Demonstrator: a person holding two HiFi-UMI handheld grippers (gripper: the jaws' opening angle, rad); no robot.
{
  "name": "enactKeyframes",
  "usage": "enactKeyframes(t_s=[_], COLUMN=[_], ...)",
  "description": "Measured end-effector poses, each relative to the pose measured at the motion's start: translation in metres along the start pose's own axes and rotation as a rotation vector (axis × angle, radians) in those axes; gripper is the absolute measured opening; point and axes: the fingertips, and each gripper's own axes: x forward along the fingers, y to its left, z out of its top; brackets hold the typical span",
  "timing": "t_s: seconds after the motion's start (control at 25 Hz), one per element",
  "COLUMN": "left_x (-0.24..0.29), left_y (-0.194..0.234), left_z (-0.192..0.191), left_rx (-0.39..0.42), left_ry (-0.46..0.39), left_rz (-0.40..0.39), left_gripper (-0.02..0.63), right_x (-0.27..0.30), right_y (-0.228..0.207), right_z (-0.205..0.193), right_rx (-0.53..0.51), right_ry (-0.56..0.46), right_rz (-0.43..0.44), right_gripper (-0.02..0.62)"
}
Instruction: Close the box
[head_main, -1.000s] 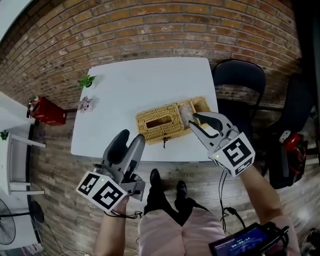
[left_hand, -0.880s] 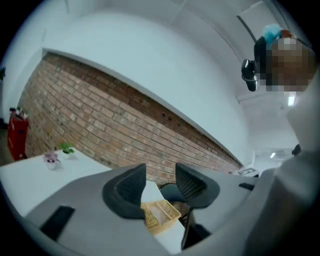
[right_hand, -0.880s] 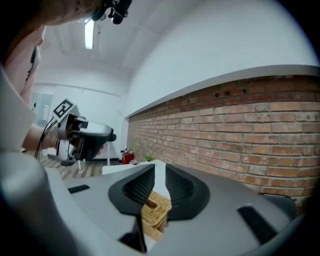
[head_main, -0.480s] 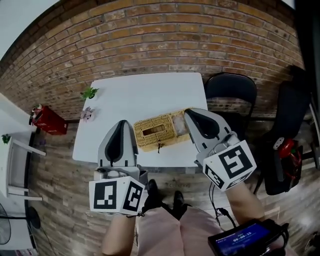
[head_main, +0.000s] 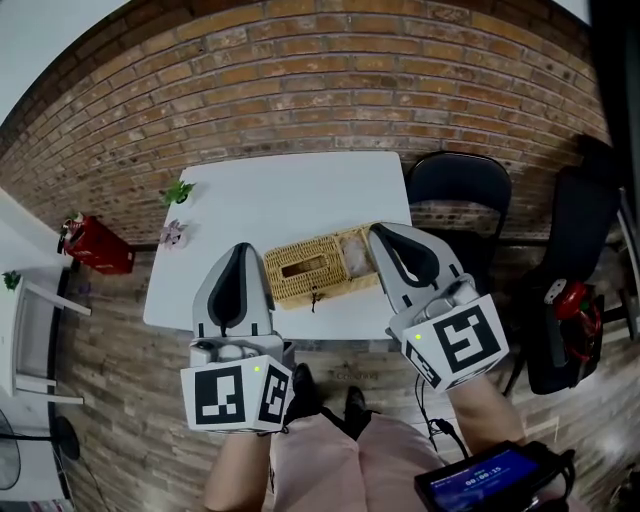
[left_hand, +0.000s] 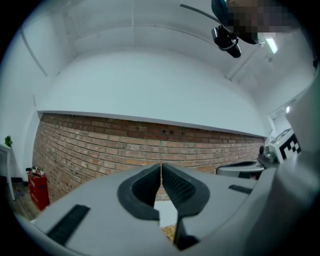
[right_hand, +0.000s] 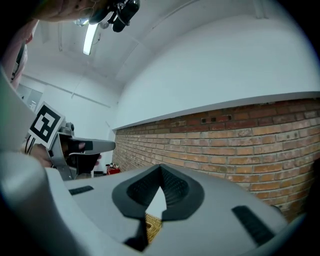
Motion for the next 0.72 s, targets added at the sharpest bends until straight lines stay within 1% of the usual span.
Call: enactKeyframes(t_s=[0.72], left_x=[0.0011], left_y=[-0.0091], left_z=[-0.0037], left_rx=[0.033], left_ry=[0.008], left_rz=[-0.022], left_gripper=[0.018], right_x=[-0.0006], right_y=[0.0055], right_z=[-0.0040], right_rx=[-0.028], right_ry=[0.005], right_rz=[0.013], right_gripper=[-0.002])
